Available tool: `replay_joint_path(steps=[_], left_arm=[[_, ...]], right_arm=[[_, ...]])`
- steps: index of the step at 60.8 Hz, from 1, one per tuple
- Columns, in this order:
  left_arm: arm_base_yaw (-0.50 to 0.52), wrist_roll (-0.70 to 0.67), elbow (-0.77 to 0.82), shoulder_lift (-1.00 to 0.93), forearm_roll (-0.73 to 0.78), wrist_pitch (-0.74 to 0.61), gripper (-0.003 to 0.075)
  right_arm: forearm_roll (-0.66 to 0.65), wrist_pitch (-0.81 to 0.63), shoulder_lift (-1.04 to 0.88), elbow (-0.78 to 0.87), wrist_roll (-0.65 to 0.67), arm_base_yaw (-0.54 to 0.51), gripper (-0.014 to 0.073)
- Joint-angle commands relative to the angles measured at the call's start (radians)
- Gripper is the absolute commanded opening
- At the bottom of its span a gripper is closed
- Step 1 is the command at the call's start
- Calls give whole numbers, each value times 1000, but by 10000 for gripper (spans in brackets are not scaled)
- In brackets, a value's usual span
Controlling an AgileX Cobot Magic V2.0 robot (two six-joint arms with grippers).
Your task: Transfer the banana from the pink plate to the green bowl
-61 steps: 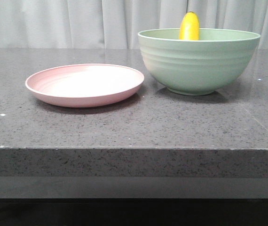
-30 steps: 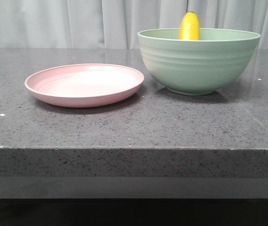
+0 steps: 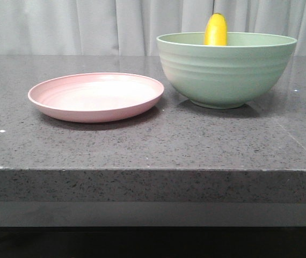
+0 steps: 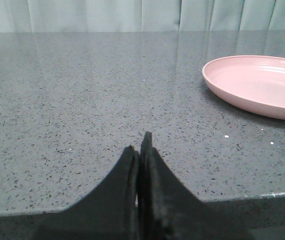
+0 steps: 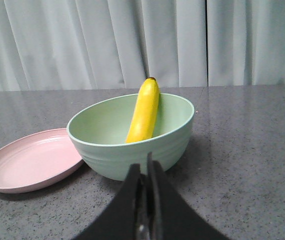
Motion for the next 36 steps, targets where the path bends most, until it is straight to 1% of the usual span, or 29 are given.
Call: replay_joint_path(steps=[1,14,21,28,36], left_arm=[[3,-8,2,-21,-4,-87,-20],[3,-8,2,-21,-4,-87,-20],[3,-8,2,-21,-4,-87,-20],[3,-8,2,-19,-4,-87,-20],[3,-8,2,-19,-4,-87,-20]], right_arm=[[-2,-81,9,-27,-10,-2,-69],[-2,-88,9,-24,-10,-2,-69],[-21,-134,9,28,-9,-10,-69],[-55,-193,-7,104,32,-68,-69],[-78,-186,-74,206,92,-167,-69]])
